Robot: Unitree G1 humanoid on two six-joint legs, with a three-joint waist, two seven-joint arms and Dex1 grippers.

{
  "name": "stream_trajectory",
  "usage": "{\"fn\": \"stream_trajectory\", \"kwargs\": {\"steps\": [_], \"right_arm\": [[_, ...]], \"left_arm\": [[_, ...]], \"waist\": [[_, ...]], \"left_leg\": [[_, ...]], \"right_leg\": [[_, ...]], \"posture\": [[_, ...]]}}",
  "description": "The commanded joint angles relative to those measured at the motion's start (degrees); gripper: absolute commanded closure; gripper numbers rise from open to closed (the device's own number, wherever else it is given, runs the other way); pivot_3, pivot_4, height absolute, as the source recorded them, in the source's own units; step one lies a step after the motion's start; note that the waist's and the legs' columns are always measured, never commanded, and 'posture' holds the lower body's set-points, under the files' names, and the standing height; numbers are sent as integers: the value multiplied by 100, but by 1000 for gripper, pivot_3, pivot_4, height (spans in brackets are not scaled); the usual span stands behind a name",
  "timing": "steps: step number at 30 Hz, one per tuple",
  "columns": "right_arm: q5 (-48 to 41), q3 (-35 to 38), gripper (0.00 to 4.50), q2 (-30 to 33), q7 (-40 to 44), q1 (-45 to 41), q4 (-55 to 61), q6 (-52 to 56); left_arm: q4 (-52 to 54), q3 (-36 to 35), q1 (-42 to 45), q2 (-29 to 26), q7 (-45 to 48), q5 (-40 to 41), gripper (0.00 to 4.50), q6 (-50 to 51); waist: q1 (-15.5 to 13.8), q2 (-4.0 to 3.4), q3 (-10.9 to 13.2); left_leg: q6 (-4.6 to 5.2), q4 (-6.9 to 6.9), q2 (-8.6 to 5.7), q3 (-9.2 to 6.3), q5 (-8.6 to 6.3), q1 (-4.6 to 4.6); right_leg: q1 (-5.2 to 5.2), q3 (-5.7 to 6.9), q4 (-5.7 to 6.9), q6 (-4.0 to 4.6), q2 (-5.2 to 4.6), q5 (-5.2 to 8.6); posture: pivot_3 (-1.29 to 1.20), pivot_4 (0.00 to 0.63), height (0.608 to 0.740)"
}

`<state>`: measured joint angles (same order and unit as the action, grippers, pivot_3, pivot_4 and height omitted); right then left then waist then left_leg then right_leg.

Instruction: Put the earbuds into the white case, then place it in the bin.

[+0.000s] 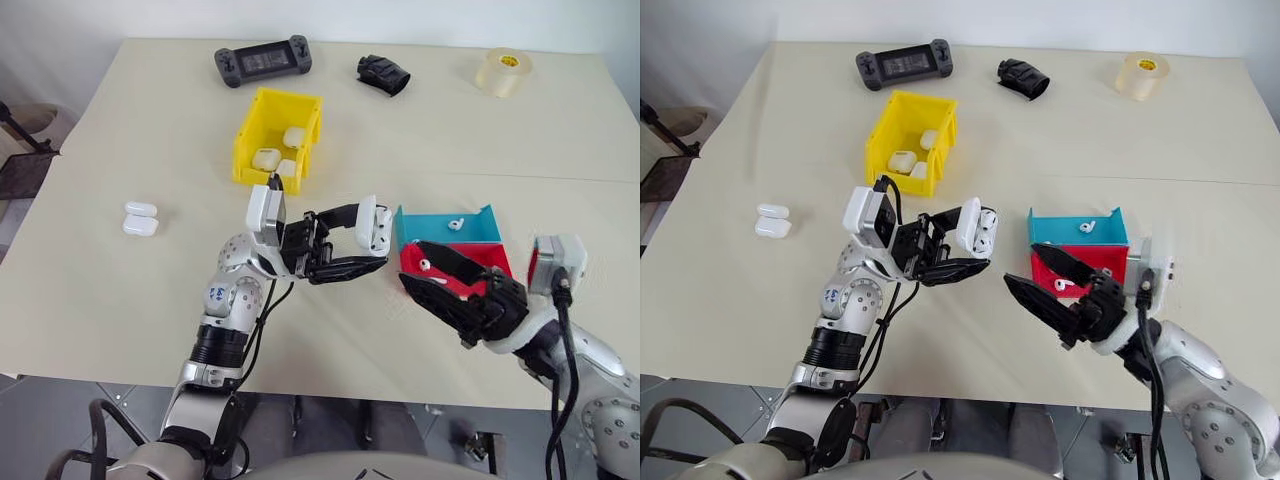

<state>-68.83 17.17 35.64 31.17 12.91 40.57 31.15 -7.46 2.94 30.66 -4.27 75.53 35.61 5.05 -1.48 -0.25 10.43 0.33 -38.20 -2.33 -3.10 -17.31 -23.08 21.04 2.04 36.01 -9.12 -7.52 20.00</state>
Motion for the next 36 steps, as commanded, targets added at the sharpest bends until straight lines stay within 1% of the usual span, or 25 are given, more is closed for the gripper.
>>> {"fn": "stream_trajectory", "kwargs": {"steps": [1, 3, 5, 7, 8, 10, 12, 13, 15, 19, 21, 23, 26, 29, 33, 35, 36], "right_arm": [[437, 855, 36, 75, 409, 698, 198, -398], [748, 1229, 36, 59, 669, 1069, 61, -623], [1101, 1341, 36, 83, 882, 1278, -36, -797], [1466, 1511, 416, 106, 1064, 1454, -189, -979], [1611, 1581, 660, 98, 1046, 1410, -219, -1081], [1478, 1634, 1343, 209, 868, 1218, -65, -952], [1324, 1516, 2020, 553, 675, 911, 237, -615], [1367, 1371, 2364, 794, 556, 695, 369, -425], [1167, 1098, 3070, 1076, 269, 240, 526, -114], [813, 538, 4445, 1230, -224, -539, 678, 314], [725, 168, 4480, 1250, -385, -888, 747, 521], [719, -369, 4480, 1213, -622, -1367, 744, 807], [706, -780, 4480, 1249, -731, -1742, 693, 1128], [721, -1195, 4480, 1133, -906, -2282, 608, 1385], [862, -1410, 4480, 1151, -1035, -2515, 535, 1657], [919, -1346, 4480, 1207, -1047, -2419, 499, 1736], [930, -1179, 4480, 1257, -1013, -2240, 425, 1751]], "left_arm": [[60, 166, -77, -221, 243, -293, 1683, -365], [28, 209, -93, -338, 265, -362, 1683, -377], [17, 283, -95, -429, 300, -480, 1683, -479], [33, 479, -73, -598, 282, -834, 1683, -631], [17, 574, -32, -661, 182, -1063, 1683, -731], [17, 768, 60, -791, 30, -1425, 1683, -788], [57, 956, 216, -918, -281, -1817, 1683, -596], [74, 1032, 313, -953, -388, -1982, 1683, -594], [112, 1190, 512, -1041, -647, -2338, 1683, -486], [189, 1397, 711, -1179, -781, -2616, 1683, -302], [236, 1497, 791, -1245, -858, -2758, 1683, -229], [318, 1590, 838, -1300, -939, -2895, 1683, -130], [398, 1651, 845, -1328, -1037, -2992, 1683, -106], [488, 1750, 870, -1397, -1052, -3102, 1683, -85], [568, 1753, 880, -1391, -1133, -3096, 1683, -88], [588, 1683, 879, -1382, -1135, -3000, 1683, -146], [592, 1570, 865, -1340, -1232, -2917, 1683, -154]], "waist": [[-6, 0, 0], [-4, 0, 0], [3, 0, 0], [6, 0, 0], [5, 0, 0], [13, 0, 0], [28, 0, 0], [23, -1, 0], [12, 0, 1], [-5, 2, 1], [-4, 3, 2], [6, 8, 5], [4, 9, 6], [9, 10, 7], [4, 11, 7], [-4, 11, 7], [-5, 11, 7]], "left_leg": [[1, 1, -1, 0, 0, 0], [1, 1, -5, 1, 0, 3], [2, 2, -8, 2, 0, 9], [2, 5, -4, 3, 0, 29], [3, 13, -7, 5, -1, 48], [6, 22, -5, 10, -3, 71], [5, 23, 3, 15, -3, 75], [5, 23, 3, 19, -3, 76], [5, 21, 6, 21, -3, 78], [5, 24, 4, 13, -3, 70], [7, 23, 1, 13, -4, 67], [8, 22, 0, 11, -4, 65], [7, 22, 3, 10, -4, 65], [7, 20, 3, 9, -4, 60], [7, 21, 4, 8, -4, 60], [7, 21, 2, 5, -4, 55], [8, 21, 0, 5, -4, 52]], "right_leg": [[-1, 0, -2, 0, 0, 0], [-5, 0, -3, 0, 0, 0], [-12, 0, -4, 0, 1, 0], [-29, -2, -5, 0, 3, 0], [-45, -2, -11, 0, 3, 0], [-62, -8, -17, -1, 2, 0], [-61, -16, -16, -1, 3, 0], [-60, -21, -17, 0, 2, 0], [-55, -26, -20, 0, 2, 0], [-56, -19, -19, 0, 0, 0], [-56, -18, -20, -1, -3, 0], [-56, -15, -21, -1, -4, 0], [-54, -14, -21, -1, -1, 0], [-51, -13, -21, -1, -2, 0], [-48, -13, -21, -1, -1, 0], [-48, -10, -21, -1, -4, 0], [-47, -10, -22, -1, -6, 0]], "posture": [[0, 150, 740], [0, 150, 740], [0, 150, 740], [0, 150, 740], [0, 150, 740], [0, 150, 740], [0, 150, 740], [0, 150, 740], [0, 150, 740], [0, 150, 740], [0, 150, 740], [0, 150, 740], [0, 150, 740], [0, 150, 740], [0, 150, 740], [0, 150, 740], [0, 150, 740]]}}
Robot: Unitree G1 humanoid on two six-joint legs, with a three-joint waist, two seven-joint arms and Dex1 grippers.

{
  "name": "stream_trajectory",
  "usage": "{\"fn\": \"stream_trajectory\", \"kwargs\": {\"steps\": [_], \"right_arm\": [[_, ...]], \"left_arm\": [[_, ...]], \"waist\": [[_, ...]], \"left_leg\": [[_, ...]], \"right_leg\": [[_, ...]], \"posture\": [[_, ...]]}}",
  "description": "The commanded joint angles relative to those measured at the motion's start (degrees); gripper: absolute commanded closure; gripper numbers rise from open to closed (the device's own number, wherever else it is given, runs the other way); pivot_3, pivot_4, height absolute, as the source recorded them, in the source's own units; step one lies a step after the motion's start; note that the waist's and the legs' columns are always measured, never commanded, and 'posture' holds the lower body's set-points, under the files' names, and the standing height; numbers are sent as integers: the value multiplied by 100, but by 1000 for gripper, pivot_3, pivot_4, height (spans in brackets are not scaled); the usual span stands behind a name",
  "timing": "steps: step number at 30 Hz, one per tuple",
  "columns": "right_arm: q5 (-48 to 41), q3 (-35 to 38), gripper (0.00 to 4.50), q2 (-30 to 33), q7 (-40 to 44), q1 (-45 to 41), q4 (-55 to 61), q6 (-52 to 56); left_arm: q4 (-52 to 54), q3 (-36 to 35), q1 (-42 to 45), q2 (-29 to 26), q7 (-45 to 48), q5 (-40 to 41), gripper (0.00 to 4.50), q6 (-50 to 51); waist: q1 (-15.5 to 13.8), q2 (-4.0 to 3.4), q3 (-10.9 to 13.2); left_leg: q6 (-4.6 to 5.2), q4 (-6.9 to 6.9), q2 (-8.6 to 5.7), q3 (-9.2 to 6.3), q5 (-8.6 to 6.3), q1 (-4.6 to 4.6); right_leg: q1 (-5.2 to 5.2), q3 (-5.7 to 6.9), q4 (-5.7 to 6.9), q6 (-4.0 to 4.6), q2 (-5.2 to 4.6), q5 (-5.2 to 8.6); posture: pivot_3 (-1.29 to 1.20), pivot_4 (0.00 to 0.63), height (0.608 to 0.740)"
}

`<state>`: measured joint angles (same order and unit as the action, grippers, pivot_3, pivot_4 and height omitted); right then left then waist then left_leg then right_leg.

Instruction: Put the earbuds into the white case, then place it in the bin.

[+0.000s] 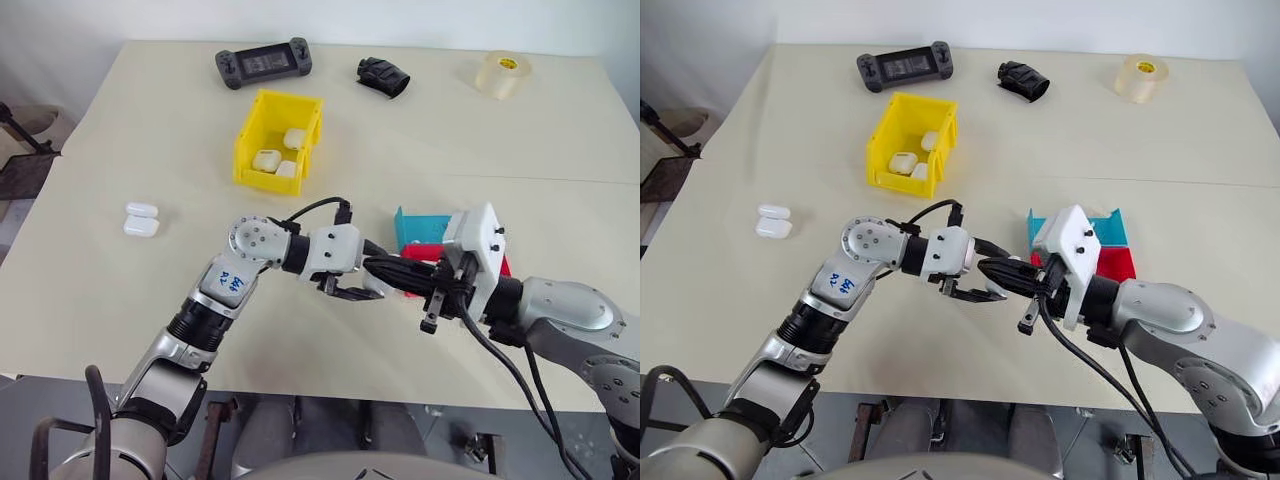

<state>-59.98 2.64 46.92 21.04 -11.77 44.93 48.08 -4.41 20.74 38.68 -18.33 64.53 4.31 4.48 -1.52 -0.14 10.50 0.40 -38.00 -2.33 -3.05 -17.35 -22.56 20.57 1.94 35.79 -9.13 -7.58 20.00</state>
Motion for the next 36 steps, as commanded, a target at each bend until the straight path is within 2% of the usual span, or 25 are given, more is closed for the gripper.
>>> {"fn": "stream_trajectory", "kwargs": {"steps": [1, 6, 9, 12, 15, 17, 20, 24, 28, 31, 36], "right_arm": [[113, 441, 4480, 202, 129, 447, -72, 26], [476, 965, 4480, 337, 885, 1370, -190, -399], [664, 1147, 4480, 171, 1286, 1880, -371, -737], [915, 1351, 4480, -231, 1919, 2257, -405, -1599], [849, 1853, 4480, -859, 2034, 2638, -428, -2220], [998, 2018, 4480, -1031, 2144, 2918, -425, -2439], [1429, 2091, 3882, -1251, 2197, 3144, -436, -2916], [1853, 2129, 2516, -1488, 2157, 3253, -427, -3418], [1977, 2195, 1106, -1588, 2055, 3211, -510, -3582], [2138, 2089, 60, -1518, 2160, 3264, -558, -3643], [2227, 2019, 22, -1560, 2018, 3095, -507, -3662]], "left_arm": [[294, -288, 45, 84, -137, 320, 1683, -72], [297, -472, -23, 106, -28, 612, 1683, -291], [312, -660, -157, 129, -69, 856, 1683, -269], [352, -1084, -329, 286, -522, 1217, 1683, 67], [395, -1763, -487, 546, -1562, 1504, 1683, 605], [382, -2121, -514, 637, -2471, 1253, 1683, 795], [184, -2510, -425, 765, -3345, 1139, 1683, 864], [-302, -2991, -154, 826, -4264, 1019, 1683, 670], [-794, -3017, 119, 732, -4226, 1052, 1683, 488], [-1530, -2912, 541, 572, -4480, 674, 1683, 277], [-2669, -2899, 1079, 501, -4767, 426, 1683, -3]], "waist": [[-13, 1, 0], [0, 1, 1], [2, 1, 0], [20, 1, 1], [10, 3, 2], [7, 4, 2], [1, 6, 2], [-6, 9, 3], [-1, 9, 3], [-11, 10, 4], [-1, 11, 3]], "left_leg": [[0, -1, -1, 0, 0, -2], [2, -3, -2, -8, -1, -16], [2, -4, -1, -9, -1, -15], [2, -4, 2, -8, -1, -11], [0, -5, 5, -9, 0, -4], [-1, -7, 2, -9, 1, 2], [-1, -6, 1, -9, 1, 8], [-3, -4, -1, -7, 1, 11], [-7, -3, -2, -5, 1, 12], [-8, -2, -5, -6, 2, 12], [-9, -1, -26, -5, 2, 12]], "right_leg": [[0, 0, -1, 0, -1, 0], [6, 12, -3, -1, 1, -1], [5, 14, -2, -1, 1, -1], [3, 14, 2, -1, 5, 0], [0, 13, 10, -1, 7, 0], [-4, 10, 13, -2, 4, -1], [-8, 9, 13, -2, 5, -1], [-8, 6, 13, -2, 4, -1], [-7, 6, 13, -2, 5, -1], [-6, 7, 14, -2, 5, -1], [-4, 7, 15, -2, 4, -1]], "posture": [[0, 150, 740], [0, 150, 740], [0, 150, 740], [0, 150, 740], [0, 150, 740], [0, 150, 740], [0, 150, 740], [0, 150, 740], [0, 150, 740], [0, 150, 740], [0, 150, 740]]}}
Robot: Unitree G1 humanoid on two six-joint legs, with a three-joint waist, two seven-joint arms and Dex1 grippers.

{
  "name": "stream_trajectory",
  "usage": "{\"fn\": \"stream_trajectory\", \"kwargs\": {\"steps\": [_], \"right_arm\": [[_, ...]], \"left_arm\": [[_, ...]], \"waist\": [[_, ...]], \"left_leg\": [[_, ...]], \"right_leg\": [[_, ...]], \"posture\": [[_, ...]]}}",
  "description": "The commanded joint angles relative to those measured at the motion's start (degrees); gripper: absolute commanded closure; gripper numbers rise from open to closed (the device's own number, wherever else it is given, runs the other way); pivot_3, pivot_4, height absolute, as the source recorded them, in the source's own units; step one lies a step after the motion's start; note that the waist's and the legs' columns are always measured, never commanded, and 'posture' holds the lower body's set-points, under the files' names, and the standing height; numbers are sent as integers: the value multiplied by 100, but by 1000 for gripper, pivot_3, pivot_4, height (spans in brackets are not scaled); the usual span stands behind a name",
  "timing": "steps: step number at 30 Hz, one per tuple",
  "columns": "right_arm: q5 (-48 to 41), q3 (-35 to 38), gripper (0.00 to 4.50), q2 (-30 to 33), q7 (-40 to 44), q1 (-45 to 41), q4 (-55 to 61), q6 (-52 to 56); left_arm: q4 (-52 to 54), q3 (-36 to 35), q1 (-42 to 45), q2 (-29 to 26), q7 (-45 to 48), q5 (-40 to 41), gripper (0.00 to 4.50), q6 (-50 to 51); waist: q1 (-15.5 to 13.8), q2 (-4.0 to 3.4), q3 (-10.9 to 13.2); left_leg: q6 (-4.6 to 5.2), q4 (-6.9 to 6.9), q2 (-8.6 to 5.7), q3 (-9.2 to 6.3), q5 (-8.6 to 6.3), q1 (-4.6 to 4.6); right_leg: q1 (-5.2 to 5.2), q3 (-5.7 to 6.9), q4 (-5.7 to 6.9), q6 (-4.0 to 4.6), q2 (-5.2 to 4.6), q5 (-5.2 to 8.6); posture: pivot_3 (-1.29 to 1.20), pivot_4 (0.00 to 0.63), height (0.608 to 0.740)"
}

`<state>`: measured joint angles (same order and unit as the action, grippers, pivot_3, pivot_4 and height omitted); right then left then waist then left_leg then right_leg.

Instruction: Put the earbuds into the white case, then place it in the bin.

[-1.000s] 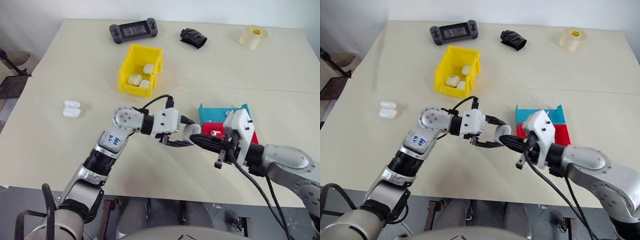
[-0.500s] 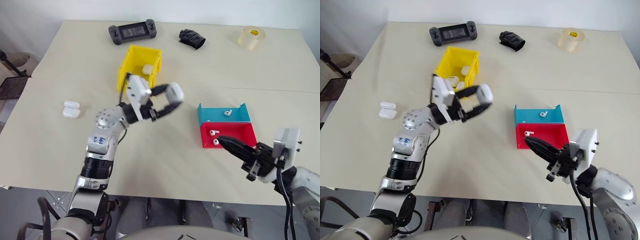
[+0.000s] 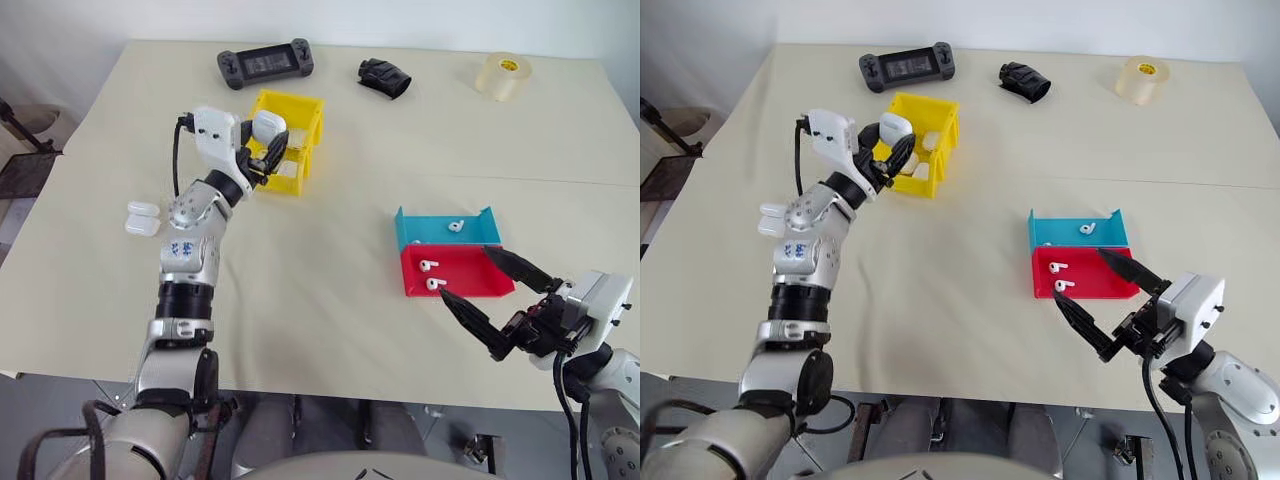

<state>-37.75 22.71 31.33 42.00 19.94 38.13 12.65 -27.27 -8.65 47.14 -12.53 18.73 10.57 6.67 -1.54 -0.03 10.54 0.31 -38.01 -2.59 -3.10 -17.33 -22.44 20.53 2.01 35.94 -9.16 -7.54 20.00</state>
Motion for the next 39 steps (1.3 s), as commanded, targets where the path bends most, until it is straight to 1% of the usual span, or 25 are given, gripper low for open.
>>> {"fn": "stream_trajectory", "kwargs": {"steps": [1, 5, 7, 8, 10, 12, 15, 18, 20, 21, 22, 23, 25, 26, 27, 29, 31, 33, 36, 39], "right_arm": [[13, 1, 22, -5, -92, -87, 194, -110], [13, -28, 22, -40, -166, -121, 252, -100], [22, -57, 0, -46, -195, -119, 275, -97], [25, -67, 0, -54, -210, -119, 281, -102], [9, -84, 0, -65, -226, -107, 282, -104], [18, -107, 0, -68, -218, -91, 275, -116], [10, -111, 0, -73, -202, -81, 251, -133], [18, -145, 0, -77, -121, -114, 113, -180], [50, -225, 0, -10, 24, -218, -41, -203], [52, -242, 0, 19, 85, -263, -100, -212], [41, -242, 0, 57, 145, -298, -145, -198], [34, -237, 0, 117, 229, -368, -219, -189], [11, -220, 0, 266, 429, -534, -401, -166], [3, -209, 0, 312, 501, -592, -477, -171], [-10, -210, 0, 401, 623, -706, -604, -166], [-28, -192, 0, 499, 797, -837, -783, -174], [-33, -209, 0, 699, 1087, -1065, -1051, -161], [-57, -209, 0, 832, 1279, -1262, -1261, -138], [-4, -204, 0, 940, 1481, -1448, -1522, -188], [84, -180, 0, 989, 1629, -1562, -1766, -255]], "left_arm": [[-500, 55, 279, -85, -211, -237, 1683, -254], [-682, 139, 332, -55, -121, -268, 1683, -189], [-691, 156, 328, -40, -65, -228, 942, -39], [-664, 169, 314, -45, -126, -277, 699, -78], [-540, 187, 267, -33, -39, -264, 37, -257], [-173, 165, 133, -31, 57, -187, 11, -412], [565, 218, -213, -79, 184, -138, 11, -340], [1715, 314, -852, -138, 467, 65, 11, -38], [2493, 345, -1520, -446, 949, 257, 11, 68], [2711, 352, -1750, -597, 1100, 271, 11, 76], [2883, 323, -1928, -691, 1340, 481, 11, 159], [3050, 291, -2197, -918, 1637, 583, 11, 134], [3425, 204, -2843, -1414, 2742, 1226, 11, 159], [3550, 194, -3059, -1596, 3071, 1423, 11, 209], [3605, 10, -3347, -1797, 3340, 1590, 11, 138], [3645, -193, -3632, -1994, 3515, 1715, 11, 20], [3742, -536, -4015, -2334, 3842, 1742, 11, -259], [3818, -801, -4270, -2584, 3721, 1746, 11, -59], [3870, -943, -4480, -2719, 3672, 1750, 11, 12], [3847, -997, -4481, -2647, 3491, 1714, 11, -1]], "waist": [[1, 0, 0], [14, 2, 1], [10, 4, 2], [10, 4, 2], [9, 4, 2], [8, 4, 2], [9, 4, 2], [23, 3, 1], [51, 0, 0], [74, 0, 0], [87, 0, -1], [79, 0, -1], [97, -1, -1], [106, -2, -1], [107, -2, -1], [91, -3, -1], [58, -2, -1], [39, -2, -1], [5, -4, -2], [11, -3, -1]], "left_leg": [[0, 1, 0, 0, 0, 0], [-1, 6, 2, 1, 0, 0], [-1, 6, 2, 2, 0, -2], [-1, 6, 4, 2, 0, -2], [-1, 5, 6, 2, 1, -1], [-2, 5, 7, 2, 1, -2], [-2, 5, 21, 2, 1, -2], [-3, 5, 25, 3, 0, 0], [-5, 8, 30, 8, -1, 4], [-6, 10, 32, 13, -2, 8], [-6, 12, 34, 17, -2, 10], [-7, 12, 36, 18, -1, 13], [-10, 9, 36, 17, 0, 14], [-10, 11, 36, 22, 0, 16], [-10, 15, 35, 24, -1, 19], [-11, 16, 36, 24, -2, 20], [-10, 15, 35, 22, -2, 20], [-7, 16, 34, 28, -5, 20], [-5, 17, 33, 25, -7, 20], [-3, 17, 31, 27, -9, 19]], "right_leg": [[1, 0, 0, 0, 0, 0], [6, 0, 2, 0, 1, 0], [7, 0, 1, 0, 1, 0], [7, 0, 2, 0, 1, 0], [7, 0, 2, 0, 1, 0], [7, 0, 1, 0, 0, 0], [6, 0, 1, 0, -2, 0], [5, -1, 2, 0, -2, 0], [6, -7, 2, 0, 1, 0], [5, -11, 2, 0, 1, 0], [5, -14, 2, 0, 3, 0], [4, -16, 3, 1, 5, 0], [4, -19, -3, 1, 4, 0], [4, -27, -3, 2, 3, 0], [3, -32, -5, 2, 2, 1], [4, -37, -19, 4, -1, 2], [1, -37, -26, 5, -3, 2], [1, -45, -31, 5, -5, 1], [0, -45, -34, 5, -10, 1], [0, -46, -35, 5, -12, 1]], "posture": [[0, 150, 740], [0, 150, 740], [0, 150, 740], [0, 150, 740], [0, 150, 740], [0, 150, 740], [0, 150, 740], [0, 150, 740], [0, 150, 740], [0, 150, 740], [0, 150, 740], [0, 150, 740], [0, 150, 740], [0, 150, 740], [0, 150, 740], [0, 150, 740], [0, 150, 740], [0, 150, 740], [0, 150, 740], [0, 150, 740]]}}
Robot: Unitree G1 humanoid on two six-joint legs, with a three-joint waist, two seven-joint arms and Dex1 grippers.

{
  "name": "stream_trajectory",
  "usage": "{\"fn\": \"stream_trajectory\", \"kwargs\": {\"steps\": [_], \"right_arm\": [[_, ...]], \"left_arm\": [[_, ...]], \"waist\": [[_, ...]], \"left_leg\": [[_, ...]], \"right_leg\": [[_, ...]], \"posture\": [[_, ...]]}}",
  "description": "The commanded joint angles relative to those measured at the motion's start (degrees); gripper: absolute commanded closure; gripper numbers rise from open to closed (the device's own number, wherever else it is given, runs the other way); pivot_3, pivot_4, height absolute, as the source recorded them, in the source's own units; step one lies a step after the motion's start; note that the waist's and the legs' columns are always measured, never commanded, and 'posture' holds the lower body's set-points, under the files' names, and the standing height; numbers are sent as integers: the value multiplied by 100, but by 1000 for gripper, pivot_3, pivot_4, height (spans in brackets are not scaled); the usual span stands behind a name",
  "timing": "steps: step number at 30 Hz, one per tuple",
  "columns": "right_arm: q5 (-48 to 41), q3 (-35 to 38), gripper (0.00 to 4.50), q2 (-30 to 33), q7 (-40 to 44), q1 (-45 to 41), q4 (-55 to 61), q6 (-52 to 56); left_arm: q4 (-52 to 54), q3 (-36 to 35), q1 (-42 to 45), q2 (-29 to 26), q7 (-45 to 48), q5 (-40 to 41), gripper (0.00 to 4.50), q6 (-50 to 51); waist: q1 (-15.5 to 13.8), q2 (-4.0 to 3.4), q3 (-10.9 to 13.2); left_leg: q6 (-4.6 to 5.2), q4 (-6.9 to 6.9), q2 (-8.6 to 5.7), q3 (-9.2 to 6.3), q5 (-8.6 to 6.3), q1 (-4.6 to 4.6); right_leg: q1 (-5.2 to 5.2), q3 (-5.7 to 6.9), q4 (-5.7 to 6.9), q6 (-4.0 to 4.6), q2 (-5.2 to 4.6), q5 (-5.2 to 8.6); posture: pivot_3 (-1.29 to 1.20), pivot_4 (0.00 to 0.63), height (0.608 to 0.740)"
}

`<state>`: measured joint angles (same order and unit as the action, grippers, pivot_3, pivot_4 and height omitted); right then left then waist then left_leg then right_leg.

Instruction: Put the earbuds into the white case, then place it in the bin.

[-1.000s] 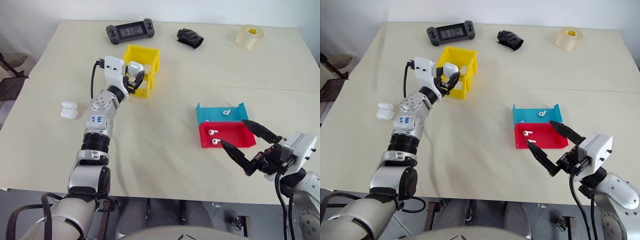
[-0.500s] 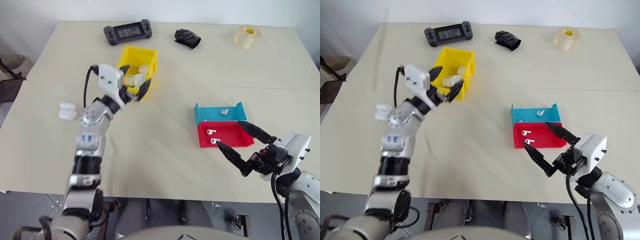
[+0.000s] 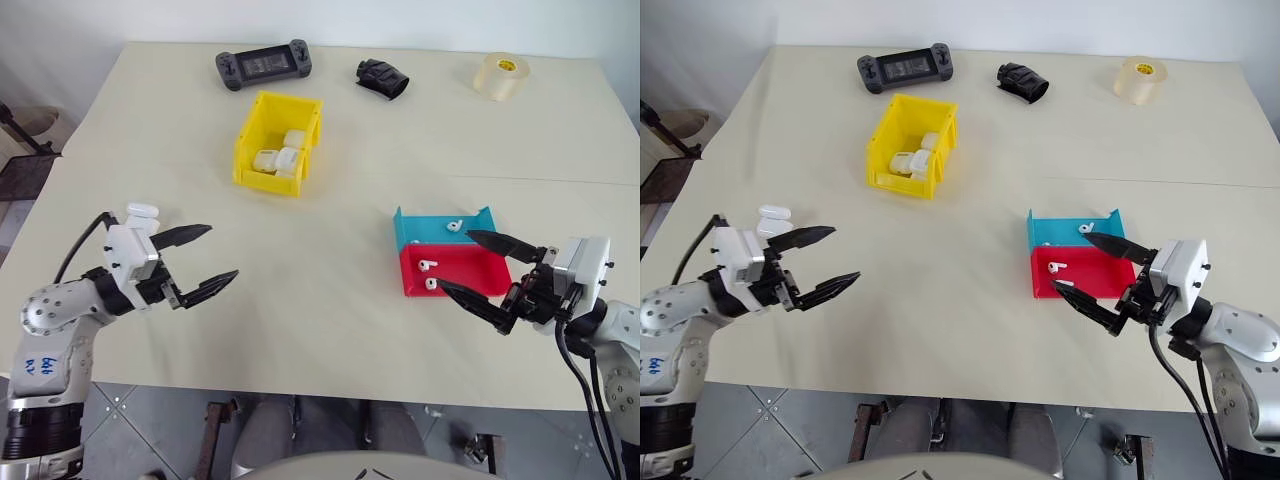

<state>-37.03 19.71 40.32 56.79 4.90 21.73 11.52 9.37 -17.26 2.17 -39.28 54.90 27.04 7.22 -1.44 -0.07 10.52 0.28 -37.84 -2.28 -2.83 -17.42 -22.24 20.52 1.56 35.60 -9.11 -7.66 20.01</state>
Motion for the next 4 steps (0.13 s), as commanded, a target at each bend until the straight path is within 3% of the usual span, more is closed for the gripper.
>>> {"fn": "stream_trajectory", "kwargs": {"steps": [1, 4], "right_arm": [[26, 133, 0, 93, 185, -69, -189, -167], [46, 176, 0, 77, 196, -91, -276, -178]], "left_arm": [[177, -130, 46, 82, -192, 17, 11, -162], [107, -103, 145, 146, -442, -261, 11, -432]], "waist": [[3, 0, 0], [12, 0, 0]], "left_leg": [[0, 0, 1, 0, 0, 0], [-1, 0, 3, 3, -1, 0]], "right_leg": [[0, 1, 1, 0, 1, 0], [3, 0, 3, 0, 4, 0]], "posture": [[0, 150, 740], [0, 150, 740]]}}
